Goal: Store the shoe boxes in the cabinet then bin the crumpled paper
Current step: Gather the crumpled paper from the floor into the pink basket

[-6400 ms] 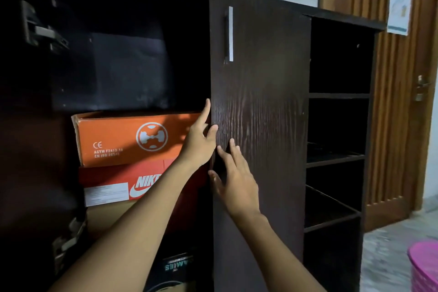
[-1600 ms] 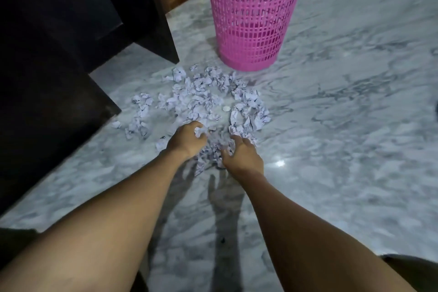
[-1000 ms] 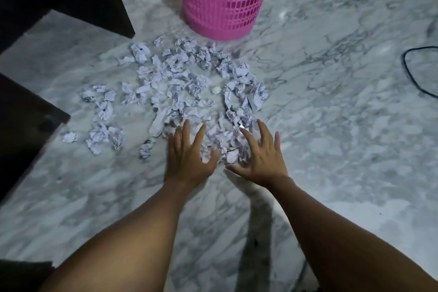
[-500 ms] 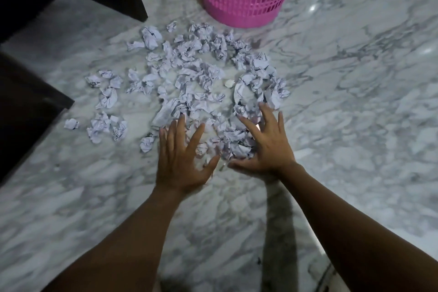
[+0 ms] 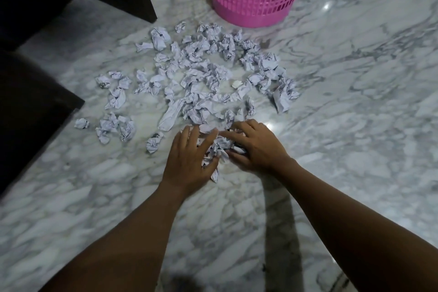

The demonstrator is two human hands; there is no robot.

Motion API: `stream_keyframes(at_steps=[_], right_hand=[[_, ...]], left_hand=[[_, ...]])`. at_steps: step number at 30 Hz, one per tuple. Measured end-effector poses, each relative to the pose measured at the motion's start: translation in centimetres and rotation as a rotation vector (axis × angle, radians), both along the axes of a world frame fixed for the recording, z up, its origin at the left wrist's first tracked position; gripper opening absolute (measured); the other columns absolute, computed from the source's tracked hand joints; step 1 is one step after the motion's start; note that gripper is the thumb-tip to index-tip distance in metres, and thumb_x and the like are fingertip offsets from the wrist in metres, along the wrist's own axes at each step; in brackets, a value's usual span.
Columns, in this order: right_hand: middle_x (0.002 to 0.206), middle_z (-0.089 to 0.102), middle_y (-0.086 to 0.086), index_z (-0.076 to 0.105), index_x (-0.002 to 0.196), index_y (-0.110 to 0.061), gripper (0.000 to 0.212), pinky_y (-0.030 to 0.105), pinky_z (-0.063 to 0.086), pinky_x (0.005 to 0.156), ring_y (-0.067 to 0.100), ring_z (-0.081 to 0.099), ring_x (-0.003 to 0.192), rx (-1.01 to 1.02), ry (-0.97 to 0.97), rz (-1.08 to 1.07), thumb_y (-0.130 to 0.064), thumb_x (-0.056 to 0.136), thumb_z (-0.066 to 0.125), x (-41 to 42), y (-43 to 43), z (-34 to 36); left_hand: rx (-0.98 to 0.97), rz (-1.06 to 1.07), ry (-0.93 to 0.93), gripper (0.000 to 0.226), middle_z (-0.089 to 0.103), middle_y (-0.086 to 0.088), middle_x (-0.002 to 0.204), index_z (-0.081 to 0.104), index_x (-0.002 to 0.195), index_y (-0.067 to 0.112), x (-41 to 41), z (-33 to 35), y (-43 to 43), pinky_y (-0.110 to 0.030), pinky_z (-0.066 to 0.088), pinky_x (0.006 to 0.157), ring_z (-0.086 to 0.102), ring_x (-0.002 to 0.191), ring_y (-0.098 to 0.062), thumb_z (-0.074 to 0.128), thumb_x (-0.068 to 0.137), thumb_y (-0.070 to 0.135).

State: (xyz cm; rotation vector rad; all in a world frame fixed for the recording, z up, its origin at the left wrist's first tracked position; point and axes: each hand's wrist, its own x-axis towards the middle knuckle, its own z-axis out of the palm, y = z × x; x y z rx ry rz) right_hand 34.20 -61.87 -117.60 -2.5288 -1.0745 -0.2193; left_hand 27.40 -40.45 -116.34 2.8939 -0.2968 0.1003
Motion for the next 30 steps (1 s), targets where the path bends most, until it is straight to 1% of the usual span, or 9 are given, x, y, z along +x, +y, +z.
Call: stream_keyframes(at_steps=[5,10,14,17,20,22,25,28,30], right_hand=[[0.102,0.067,0.010,0.073,0.107,-0.014,0.031,0.040,0.048,0.062,0.031,0.058,0.079,0.071,0.001,-0.037,-0.035,0.090,0.058,-0.2,0.4,-0.4],[0.096,0.065,0.007,0.073,0.095,-0.013,0.024,0.040,0.047,0.068,0.029,0.055,0.087,0.144,0.032,-0.149,-0.028,0.078,0.071,-0.7,0.6,-0.2],[0.126,0.061,0.019,0.073,0.096,-0.010,0.029,0.046,0.046,0.092,0.039,0.052,0.118,0.171,0.053,-0.188,-0.030,0.074,0.069,-0.7,0.5,-0.2],[0.150,0.046,0.018,0.069,0.094,-0.008,0.031,0.050,0.035,0.109,0.040,0.036,0.143,0.154,0.032,-0.139,-0.032,0.076,0.068,-0.6,0.5,-0.1],[0.156,0.040,0.014,0.065,0.106,-0.007,0.040,0.059,0.025,0.115,0.034,0.029,0.148,0.122,0.052,-0.102,-0.039,0.083,0.066,-0.5,0.5,-0.1],[0.147,0.051,0.014,0.060,0.113,-0.009,0.042,0.057,0.024,0.117,0.030,0.044,0.140,0.145,0.051,-0.074,-0.042,0.087,0.064,-0.3,0.4,-0.2],[0.120,0.067,0.016,0.065,0.104,-0.002,0.035,0.039,0.035,0.111,0.030,0.063,0.112,0.213,0.026,-0.094,-0.033,0.088,0.064,-0.2,0.7,0.2],[0.098,0.063,0.009,0.063,0.099,-0.003,0.028,0.032,0.044,0.084,0.027,0.057,0.090,0.258,0.095,-0.169,-0.027,0.086,0.069,-0.4,1.4,1.1],[0.103,0.064,0.007,0.064,0.115,-0.006,0.037,0.033,0.043,0.083,0.027,0.057,0.093,0.223,0.097,-0.183,-0.030,0.087,0.068,-0.5,1.5,1.2]], left_hand=[[0.015,0.017,0.077,0.050,0.050,-0.013,0.133,0.052,0.134,0.022,0.3,0.2,0.0,-0.048,0.039,0.101,0.045,0.122,-0.037,0.051,0.085,0.035],[-0.030,0.098,-0.010,0.055,0.047,-0.017,0.136,0.052,0.136,0.019,-0.4,1.1,-0.2,-0.050,0.033,0.108,0.042,0.127,-0.038,0.046,0.082,0.019],[-0.115,0.080,-0.021,0.068,0.033,-0.021,0.151,0.051,0.139,0.019,-1.3,1.5,-0.8,-0.057,0.014,0.118,0.025,0.144,-0.039,0.054,0.072,0.029],[-0.156,0.027,0.015,0.077,0.026,-0.021,0.156,0.048,0.143,0.021,-1.1,1.1,-1.7,-0.059,0.014,0.117,0.020,0.146,-0.038,0.059,0.070,0.044],[-0.171,0.088,0.020,0.071,0.024,-0.015,0.158,0.042,0.146,0.029,-0.7,0.7,-2.6,-0.054,0.015,0.118,0.018,0.148,-0.029,0.055,0.082,0.059],[-0.188,0.106,-0.005,0.064,0.028,-0.013,0.156,0.045,0.143,0.029,-0.3,0.4,-2.7,-0.054,0.020,0.116,0.024,0.147,-0.027,0.052,0.087,0.060],[-0.204,0.144,-0.029,0.052,0.035,-0.012,0.152,0.050,0.138,0.026,0.4,0.0,-2.8,-0.051,0.026,0.114,0.035,0.141,-0.028,0.043,0.095,0.055],[-0.185,0.162,-0.050,0.043,0.043,-0.011,0.148,0.052,0.136,0.021,1.0,-0.4,-3.0,-0.049,0.032,0.110,0.040,0.137,-0.028,0.042,0.099,0.039],[-0.173,0.150,-0.074,0.039,0.049,-0.010,0.143,0.053,0.134,0.019,1.2,-0.6,-2.9,-0.048,0.035,0.108,0.044,0.134,-0.028,0.040,0.100,0.033]])
